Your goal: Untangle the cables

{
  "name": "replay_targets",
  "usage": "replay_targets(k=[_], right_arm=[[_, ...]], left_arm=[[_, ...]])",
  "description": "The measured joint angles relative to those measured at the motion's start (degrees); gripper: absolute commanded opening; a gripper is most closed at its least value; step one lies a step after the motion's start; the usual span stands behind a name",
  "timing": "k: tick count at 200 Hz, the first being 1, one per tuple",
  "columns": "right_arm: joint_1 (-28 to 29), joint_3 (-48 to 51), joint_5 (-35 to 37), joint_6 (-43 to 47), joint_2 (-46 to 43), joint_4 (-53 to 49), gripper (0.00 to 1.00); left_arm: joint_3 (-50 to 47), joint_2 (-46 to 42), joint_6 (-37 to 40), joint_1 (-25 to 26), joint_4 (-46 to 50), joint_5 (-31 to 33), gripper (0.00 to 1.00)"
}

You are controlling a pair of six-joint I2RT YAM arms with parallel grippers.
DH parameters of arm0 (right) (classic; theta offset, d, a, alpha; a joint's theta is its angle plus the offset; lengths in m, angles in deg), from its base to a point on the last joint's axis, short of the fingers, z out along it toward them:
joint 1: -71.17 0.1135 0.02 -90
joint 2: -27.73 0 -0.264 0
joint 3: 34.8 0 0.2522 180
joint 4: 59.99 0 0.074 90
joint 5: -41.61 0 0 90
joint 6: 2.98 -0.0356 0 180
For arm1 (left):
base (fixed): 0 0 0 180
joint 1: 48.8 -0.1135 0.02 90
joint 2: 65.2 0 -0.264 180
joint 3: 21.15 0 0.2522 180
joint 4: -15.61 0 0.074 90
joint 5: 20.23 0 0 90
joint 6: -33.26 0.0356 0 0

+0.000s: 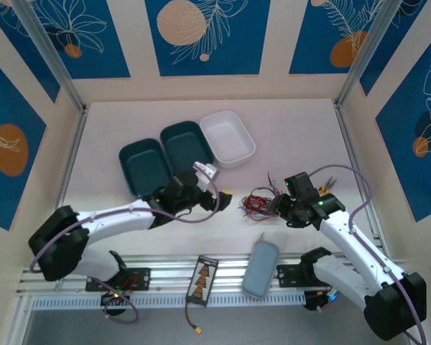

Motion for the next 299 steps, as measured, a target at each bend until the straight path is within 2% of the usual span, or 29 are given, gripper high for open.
replay_targets(k=[37,60,82,120,143,210,239,299], right_arm=[[-1.9,1.8,-1.2,-0.6,2.4,2.1,0.55],[-4.1,4.0,-2.7,-0.6,2.9,4.4,0.49],[-5.9,5.0,-4.0,-0.5,3.0,6.3,0.38],[-8.1,5.1,-5.4,-0.4,3.0,9.2,0.36],[-8.9,5.1,-5.9,0.0,3.4,10.9,0.29],[-9.8,2.6,-7.7,2.0,10.3,14.3,0.01],[-10.2,-2.0,-8.2,3.9,14.7,14.6,0.0],[-10.8,-14.8,-8.4,9.9,22.2,11.9,0.0]], left_arm=[[5.7,8.9,0.2,3.0,-1.6,-1.2,0.98],[9.3,14.4,0.9,4.6,-1.4,-1.8,0.94],[12.6,19.1,1.2,5.4,-1.3,-2.3,0.89],[17.7,25.1,1.3,5.8,0.0,-2.8,0.81],[20.9,28.3,1.4,5.8,1.3,-2.8,0.79],[24.9,33.2,1.0,5.8,4.0,-1.9,0.52],[24.8,33.2,0.5,5.8,4.6,-0.1,0.35],[21.8,32.6,-1.1,5.9,5.1,1.3,0.22]])
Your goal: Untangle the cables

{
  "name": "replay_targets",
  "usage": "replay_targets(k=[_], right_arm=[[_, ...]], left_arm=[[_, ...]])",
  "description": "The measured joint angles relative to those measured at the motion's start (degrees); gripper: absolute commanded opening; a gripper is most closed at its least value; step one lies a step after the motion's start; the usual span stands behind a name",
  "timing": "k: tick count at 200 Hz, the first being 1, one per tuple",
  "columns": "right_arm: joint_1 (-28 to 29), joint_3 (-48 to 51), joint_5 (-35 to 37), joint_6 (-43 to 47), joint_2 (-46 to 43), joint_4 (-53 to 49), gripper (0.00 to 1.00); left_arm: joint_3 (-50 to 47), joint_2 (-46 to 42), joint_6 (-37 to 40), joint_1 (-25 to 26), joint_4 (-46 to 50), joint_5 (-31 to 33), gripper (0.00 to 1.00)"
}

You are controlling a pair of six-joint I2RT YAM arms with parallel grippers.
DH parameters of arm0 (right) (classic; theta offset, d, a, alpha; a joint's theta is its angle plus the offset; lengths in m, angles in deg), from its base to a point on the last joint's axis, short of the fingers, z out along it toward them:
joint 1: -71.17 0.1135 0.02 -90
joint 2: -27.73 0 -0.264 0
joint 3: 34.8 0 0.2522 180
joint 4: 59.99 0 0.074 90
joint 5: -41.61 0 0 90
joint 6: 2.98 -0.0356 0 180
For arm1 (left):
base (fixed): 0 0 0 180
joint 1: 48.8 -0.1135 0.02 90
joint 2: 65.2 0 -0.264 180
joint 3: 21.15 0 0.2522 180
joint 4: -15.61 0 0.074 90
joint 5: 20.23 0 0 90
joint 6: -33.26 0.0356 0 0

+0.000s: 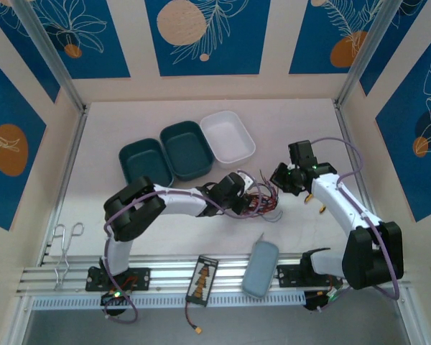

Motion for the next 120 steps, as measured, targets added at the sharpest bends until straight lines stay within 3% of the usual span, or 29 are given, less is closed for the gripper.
replay_targets(k=[42,76,120], right_arm=[[-1.0,-5.3,0.1,3.2,0.9,-4.0,0.01],[-1.9,-4.3,-0.2,3.9,-1.2,-7.2,0.24],[-1.5,1.8,-2.8,2.3,-10.2,-9.0,0.43]], left_arm=[[-2.9,-3.2,-2.7,0.0,0.0,1.2,0.1],[-3.7,-6.2,-5.6,-0.1,0.3,2.9,0.05],[-3.7,-9.2,-8.4,-0.2,0.1,3.2,0.03]])
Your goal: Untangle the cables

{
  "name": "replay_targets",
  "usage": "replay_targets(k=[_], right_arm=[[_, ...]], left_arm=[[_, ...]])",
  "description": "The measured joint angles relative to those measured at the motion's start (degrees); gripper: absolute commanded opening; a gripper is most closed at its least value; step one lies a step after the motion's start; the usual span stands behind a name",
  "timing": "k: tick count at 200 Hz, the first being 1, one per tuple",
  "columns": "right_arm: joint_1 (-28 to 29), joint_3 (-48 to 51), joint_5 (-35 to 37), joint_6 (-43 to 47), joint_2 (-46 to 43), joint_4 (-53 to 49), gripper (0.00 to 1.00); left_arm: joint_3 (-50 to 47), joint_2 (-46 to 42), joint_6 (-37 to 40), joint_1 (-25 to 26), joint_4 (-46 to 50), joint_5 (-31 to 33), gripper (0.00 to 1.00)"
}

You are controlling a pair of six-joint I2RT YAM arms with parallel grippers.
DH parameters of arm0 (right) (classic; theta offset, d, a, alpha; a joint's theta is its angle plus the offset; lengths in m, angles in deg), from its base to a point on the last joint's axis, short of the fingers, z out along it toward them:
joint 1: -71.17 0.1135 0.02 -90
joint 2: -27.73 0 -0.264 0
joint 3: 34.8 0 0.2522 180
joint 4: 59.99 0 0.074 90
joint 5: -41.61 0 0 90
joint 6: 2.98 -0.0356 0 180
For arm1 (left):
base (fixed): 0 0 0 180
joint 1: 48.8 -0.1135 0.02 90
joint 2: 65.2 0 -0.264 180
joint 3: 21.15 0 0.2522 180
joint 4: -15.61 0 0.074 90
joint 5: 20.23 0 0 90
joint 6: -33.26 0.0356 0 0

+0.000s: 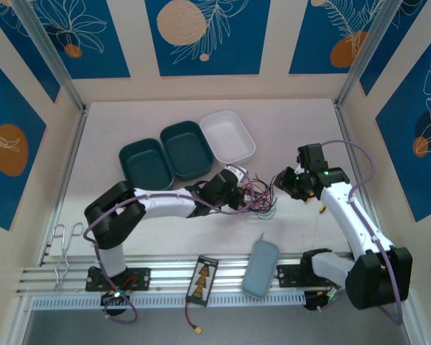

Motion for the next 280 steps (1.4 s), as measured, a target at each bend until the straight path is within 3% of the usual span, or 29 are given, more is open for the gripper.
replay_targets(k=[44,73,88,118,174,205,229,251,280], right_arm=[[4.4,6.1,-3.3,-3.0,-1.2,2.5,0.52],[7.4,6.3,-3.4,-3.7,3.9,4.6,0.51],[8.3,6.2,-3.3,-3.8,7.4,5.5,0.4],[8.7,4.9,-0.9,-4.1,12.3,5.7,0.0],[1.4,3.0,1.6,-3.2,11.3,5.6,0.0],[0.3,0.9,1.6,-2.1,9.0,3.7,0.0],[0.3,-1.3,2.0,-1.2,8.0,1.5,0.0],[0.3,-3.5,3.1,-0.4,7.2,-0.9,0.0],[0.2,-8.2,5.7,1.0,6.3,-5.2,0.0]], left_arm=[[0.1,-0.5,-1.4,-0.2,-0.1,-0.4,0.05],[0.2,-0.5,-2.3,-0.2,-0.1,-1.4,0.07],[0.2,-0.5,-2.7,-0.3,-0.1,-1.9,0.09],[0.2,-0.5,-3.0,-0.5,-0.1,-2.6,0.21],[-1.7,-0.5,-3.4,-1.7,-0.5,-3.1,0.3],[-3.3,-0.5,-4.0,-2.4,-0.5,-3.3,0.35],[-3.3,-0.5,-4.3,-2.6,-0.6,-4.0,0.35],[-3.3,-0.5,-4.6,-2.6,-0.6,-5.0,0.27],[-3.3,-0.4,-4.6,-2.6,-0.6,-5.7,0.25]])
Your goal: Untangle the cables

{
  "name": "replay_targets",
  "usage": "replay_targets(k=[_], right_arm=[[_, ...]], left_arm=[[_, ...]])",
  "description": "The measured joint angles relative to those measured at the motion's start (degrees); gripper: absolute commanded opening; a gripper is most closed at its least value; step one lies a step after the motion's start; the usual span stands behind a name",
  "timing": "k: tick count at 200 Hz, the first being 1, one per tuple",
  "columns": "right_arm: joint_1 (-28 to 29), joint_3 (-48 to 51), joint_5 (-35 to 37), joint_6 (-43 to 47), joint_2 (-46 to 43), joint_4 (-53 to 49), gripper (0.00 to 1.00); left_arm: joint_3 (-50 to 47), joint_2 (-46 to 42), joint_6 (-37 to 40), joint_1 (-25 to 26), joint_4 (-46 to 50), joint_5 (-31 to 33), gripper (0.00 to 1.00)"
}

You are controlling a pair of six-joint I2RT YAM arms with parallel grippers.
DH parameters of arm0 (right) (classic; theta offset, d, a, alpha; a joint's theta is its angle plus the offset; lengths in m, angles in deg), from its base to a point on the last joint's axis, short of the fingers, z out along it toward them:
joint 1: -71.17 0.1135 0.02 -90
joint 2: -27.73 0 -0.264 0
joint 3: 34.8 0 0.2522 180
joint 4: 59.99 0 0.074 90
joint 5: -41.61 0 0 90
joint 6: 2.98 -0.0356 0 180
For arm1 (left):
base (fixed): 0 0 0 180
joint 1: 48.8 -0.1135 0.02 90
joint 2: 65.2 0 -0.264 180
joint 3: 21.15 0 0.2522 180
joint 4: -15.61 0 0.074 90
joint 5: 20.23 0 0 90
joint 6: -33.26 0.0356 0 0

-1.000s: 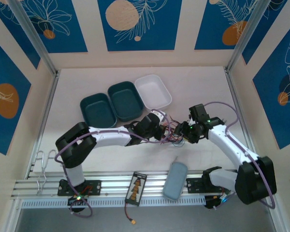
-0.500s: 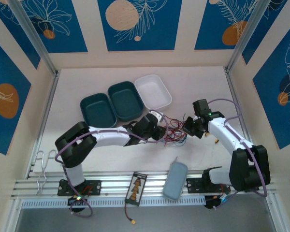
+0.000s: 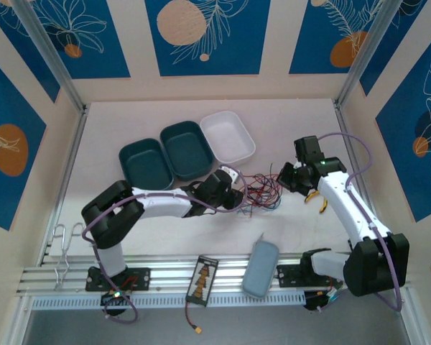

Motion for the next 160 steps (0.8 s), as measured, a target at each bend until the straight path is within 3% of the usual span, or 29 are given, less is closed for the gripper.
replay_targets(k=[87,160], right_arm=[[-0.2,-11.8,2.5,3.4,-5.1,-5.8,0.0],[1.4,-17.3,2.6,4.5,-6.9,-8.4,0.0]], left_arm=[[0.0,1.3,0.0,0.0,0.1,-1.0,0.24],[-1.4,-0.9,0.3,0.0,0.0,-0.8,0.38]])
